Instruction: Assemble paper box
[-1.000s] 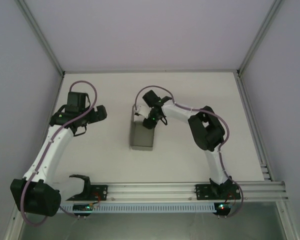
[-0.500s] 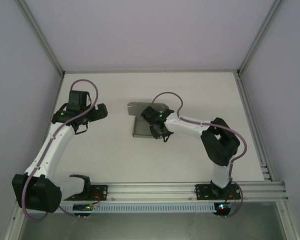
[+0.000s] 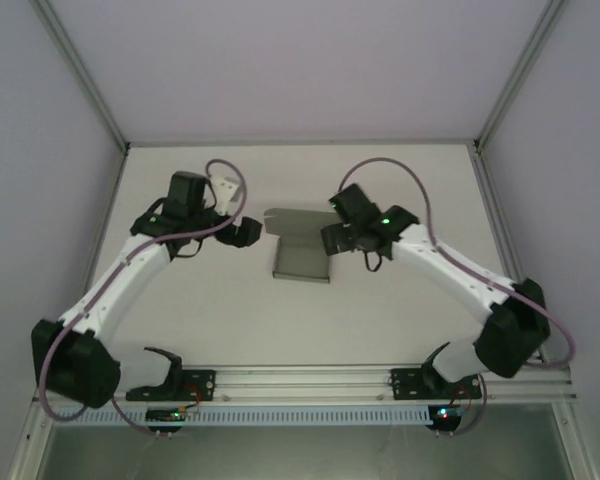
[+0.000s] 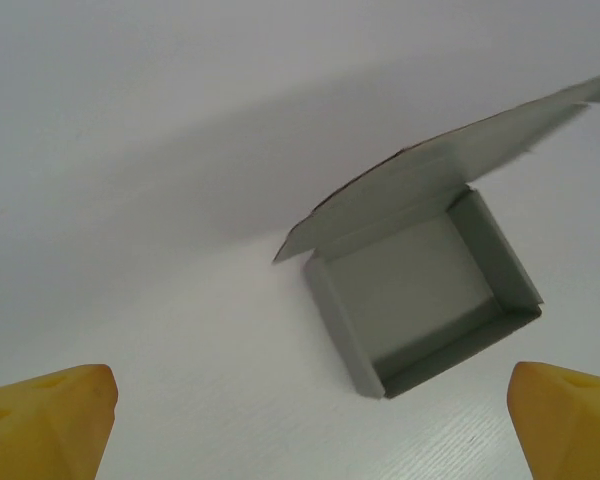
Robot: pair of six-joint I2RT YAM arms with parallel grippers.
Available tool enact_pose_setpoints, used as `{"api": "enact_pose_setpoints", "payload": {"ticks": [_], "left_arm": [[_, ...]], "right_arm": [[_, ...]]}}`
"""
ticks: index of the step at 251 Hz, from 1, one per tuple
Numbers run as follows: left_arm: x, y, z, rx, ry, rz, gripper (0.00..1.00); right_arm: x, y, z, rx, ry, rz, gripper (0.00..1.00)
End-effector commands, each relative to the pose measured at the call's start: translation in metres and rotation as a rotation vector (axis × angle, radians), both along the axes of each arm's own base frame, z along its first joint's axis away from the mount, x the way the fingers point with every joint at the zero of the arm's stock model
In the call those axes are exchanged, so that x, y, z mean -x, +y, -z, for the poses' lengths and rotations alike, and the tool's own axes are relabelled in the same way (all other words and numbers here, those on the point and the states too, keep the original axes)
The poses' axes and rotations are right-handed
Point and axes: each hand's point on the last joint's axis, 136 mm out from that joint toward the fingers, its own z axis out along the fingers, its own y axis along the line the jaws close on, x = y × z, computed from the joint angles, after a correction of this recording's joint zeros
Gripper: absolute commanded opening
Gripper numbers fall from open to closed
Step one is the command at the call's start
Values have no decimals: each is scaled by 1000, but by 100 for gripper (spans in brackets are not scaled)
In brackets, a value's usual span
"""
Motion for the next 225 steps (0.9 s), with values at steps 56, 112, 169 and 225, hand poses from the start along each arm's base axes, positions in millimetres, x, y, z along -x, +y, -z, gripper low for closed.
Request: {"api": "enact_pose_setpoints", "payload": {"ticks": [56,112,169,225], "left_arm": [[-26,-46,23,-140,6,352,84],[-40,-49,54,-245,70,372,61],[-43,-50,69,-286,137,365,31],[-48,-49,67,-326,118,318,0]], "right_arm": [[-40,19,1,59,-17,-462,97],[-69,22,37,103,130,-493,65],[-67,21,44,100,159,-496,33],[-64,23,48,97,159,-516,15]]}}
